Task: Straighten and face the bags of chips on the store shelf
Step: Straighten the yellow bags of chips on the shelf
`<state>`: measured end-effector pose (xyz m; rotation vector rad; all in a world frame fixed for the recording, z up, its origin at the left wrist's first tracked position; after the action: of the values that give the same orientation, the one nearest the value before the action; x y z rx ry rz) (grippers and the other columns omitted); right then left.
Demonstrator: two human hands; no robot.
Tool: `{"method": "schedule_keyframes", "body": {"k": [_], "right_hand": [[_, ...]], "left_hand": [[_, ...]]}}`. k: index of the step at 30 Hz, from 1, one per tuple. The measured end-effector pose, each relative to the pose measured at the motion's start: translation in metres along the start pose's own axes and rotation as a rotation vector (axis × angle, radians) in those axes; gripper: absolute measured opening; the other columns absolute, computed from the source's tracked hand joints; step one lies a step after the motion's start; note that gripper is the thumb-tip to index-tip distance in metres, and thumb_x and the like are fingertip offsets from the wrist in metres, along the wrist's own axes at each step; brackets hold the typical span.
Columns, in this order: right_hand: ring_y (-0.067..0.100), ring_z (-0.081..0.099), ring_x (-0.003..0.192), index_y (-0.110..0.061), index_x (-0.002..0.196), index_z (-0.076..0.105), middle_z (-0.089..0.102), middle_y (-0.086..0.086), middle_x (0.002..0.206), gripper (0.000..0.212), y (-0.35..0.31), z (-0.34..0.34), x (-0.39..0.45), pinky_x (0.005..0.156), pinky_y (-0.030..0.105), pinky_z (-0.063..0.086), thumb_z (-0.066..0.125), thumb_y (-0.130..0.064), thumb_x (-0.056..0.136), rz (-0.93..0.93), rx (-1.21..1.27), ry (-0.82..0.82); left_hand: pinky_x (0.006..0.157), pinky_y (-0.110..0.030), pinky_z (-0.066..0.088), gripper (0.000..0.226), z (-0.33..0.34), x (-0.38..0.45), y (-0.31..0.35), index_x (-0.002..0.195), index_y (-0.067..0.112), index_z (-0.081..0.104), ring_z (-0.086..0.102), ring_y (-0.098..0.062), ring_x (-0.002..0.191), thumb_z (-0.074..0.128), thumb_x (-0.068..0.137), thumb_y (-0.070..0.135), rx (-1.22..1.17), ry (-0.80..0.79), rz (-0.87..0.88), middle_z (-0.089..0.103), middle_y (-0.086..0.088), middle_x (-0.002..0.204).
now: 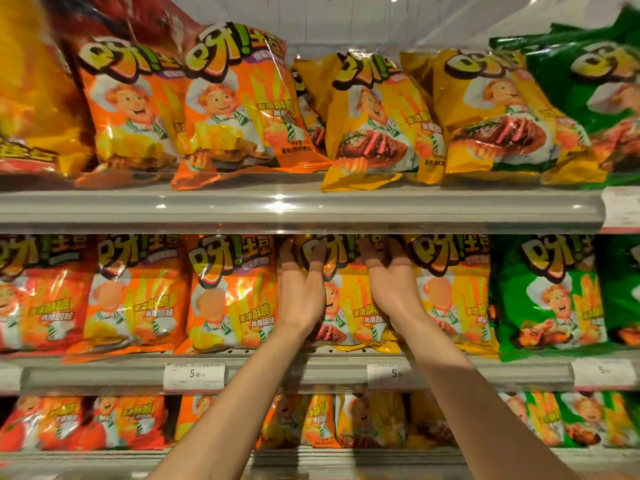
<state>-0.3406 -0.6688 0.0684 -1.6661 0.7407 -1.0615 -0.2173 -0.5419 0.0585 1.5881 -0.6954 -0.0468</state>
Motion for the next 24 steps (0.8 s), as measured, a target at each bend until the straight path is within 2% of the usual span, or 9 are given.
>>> {"method": "schedule_keyframes", "body": {"k": [2, 5, 8, 11, 14, 17, 18, 21, 24], "right_hand": [[0.029, 0.053, 0.126, -0.026, 0.144, 0.044, 0.056, 0.004, 0.139, 0.057, 0.002, 0.001, -0.001, 0.092, 0.03, 0.035, 0.049, -0.057, 0.097, 0.004, -0.058, -0.037], [0.026, 0.056, 0.117, -0.022, 0.147, 0.038, 0.054, 0.007, 0.141, 0.069, 0.011, 0.001, -0.006, 0.088, 0.03, 0.034, 0.04, -0.066, 0.094, 0.064, -0.136, -0.095], [0.025, 0.049, 0.13, -0.022, 0.153, 0.024, 0.045, 0.003, 0.15, 0.084, 0.02, 0.006, -0.017, 0.092, 0.031, 0.032, 0.041, -0.073, 0.088, 0.108, -0.148, -0.157], [0.012, 0.047, 0.119, -0.03, 0.158, 0.005, 0.035, 0.001, 0.155, 0.096, 0.025, 0.012, -0.027, 0.092, 0.03, 0.029, 0.04, -0.08, 0.084, 0.153, -0.159, -0.215], [0.015, 0.044, 0.128, -0.034, 0.157, 0.002, 0.032, 0.0, 0.158, 0.093, 0.024, 0.012, -0.029, 0.092, 0.027, 0.029, 0.04, -0.08, 0.085, 0.124, -0.186, -0.222], [0.0, 0.053, 0.08, -0.031, 0.158, 0.004, 0.051, 0.001, 0.132, 0.089, 0.018, 0.005, -0.028, 0.068, 0.011, 0.038, 0.04, -0.075, 0.089, 0.077, -0.257, -0.192], [0.001, 0.054, 0.078, -0.03, 0.158, 0.004, 0.051, 0.0, 0.129, 0.088, 0.017, 0.002, -0.027, 0.068, 0.011, 0.038, 0.04, -0.074, 0.09, 0.065, -0.269, -0.187], [0.025, 0.05, 0.129, -0.026, 0.158, 0.006, 0.042, 0.006, 0.152, 0.086, 0.017, -0.002, -0.024, 0.093, 0.026, 0.033, 0.04, -0.071, 0.092, 0.061, -0.282, -0.184], [0.024, 0.029, 0.147, -0.028, 0.159, 0.002, 0.025, 0.002, 0.163, 0.092, 0.015, -0.003, -0.03, 0.108, 0.032, 0.028, 0.039, -0.075, 0.089, 0.042, -0.245, -0.195]], "left_hand": [[0.071, -0.008, 0.044, 0.068, 0.0, -0.002, 0.0, 0.143, 0.022, 0.037, 0.06, -0.023, 0.108, 0.04, 0.092, 0.067, -0.014, -0.014, -0.009, 0.058, 0.005, 0.114], [0.089, -0.025, 0.046, 0.081, -0.002, -0.008, -0.004, 0.156, 0.021, 0.024, 0.058, -0.014, 0.111, 0.032, 0.093, 0.071, 0.032, -0.07, 0.001, 0.058, 0.007, 0.122], [0.106, -0.035, 0.039, 0.079, 0.001, -0.012, -0.015, 0.159, 0.02, 0.015, 0.047, -0.027, 0.136, 0.034, 0.098, 0.066, 0.061, -0.14, -0.039, 0.049, -0.008, 0.148], [0.109, -0.039, 0.039, 0.079, 0.003, -0.013, -0.014, 0.16, 0.022, 0.011, 0.048, -0.028, 0.136, 0.034, 0.098, 0.065, 0.101, -0.157, -0.027, 0.05, -0.012, 0.149], [0.103, -0.045, 0.047, 0.077, 0.002, -0.011, -0.012, 0.159, 0.019, 0.012, 0.056, -0.031, 0.126, 0.037, 0.1, 0.061, 0.134, -0.108, -0.01, 0.058, -0.015, 0.138], [0.107, -0.04, 0.043, 0.074, 0.006, -0.014, -0.013, 0.158, 0.017, 0.016, 0.051, -0.029, 0.132, 0.043, 0.101, 0.056, 0.094, -0.086, -0.015, 0.053, -0.012, 0.144], [0.107, -0.039, 0.042, 0.074, 0.009, -0.016, -0.013, 0.158, 0.018, 0.017, 0.05, -0.029, 0.133, 0.044, 0.101, 0.056, 0.077, -0.08, -0.017, 0.051, -0.011, 0.146], [0.111, -0.044, 0.041, 0.076, 0.013, -0.018, -0.012, 0.159, 0.02, 0.017, 0.047, -0.03, 0.137, 0.045, 0.1, 0.058, 0.046, -0.064, -0.029, 0.048, -0.011, 0.151], [0.11, -0.036, 0.038, 0.08, 0.012, -0.019, -0.012, 0.159, 0.026, 0.009, 0.045, -0.028, 0.139, 0.042, 0.097, 0.064, 0.051, -0.078, -0.022, 0.044, -0.01, 0.154]]}}
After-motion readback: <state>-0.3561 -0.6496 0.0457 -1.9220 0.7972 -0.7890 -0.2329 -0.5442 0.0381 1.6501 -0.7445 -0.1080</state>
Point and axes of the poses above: each hand's wrist, its own x-axis towards the middle knuckle, its own z-axis out of the palm, y = z × x, the point moved 7 cm from there along x, towards the middle knuckle
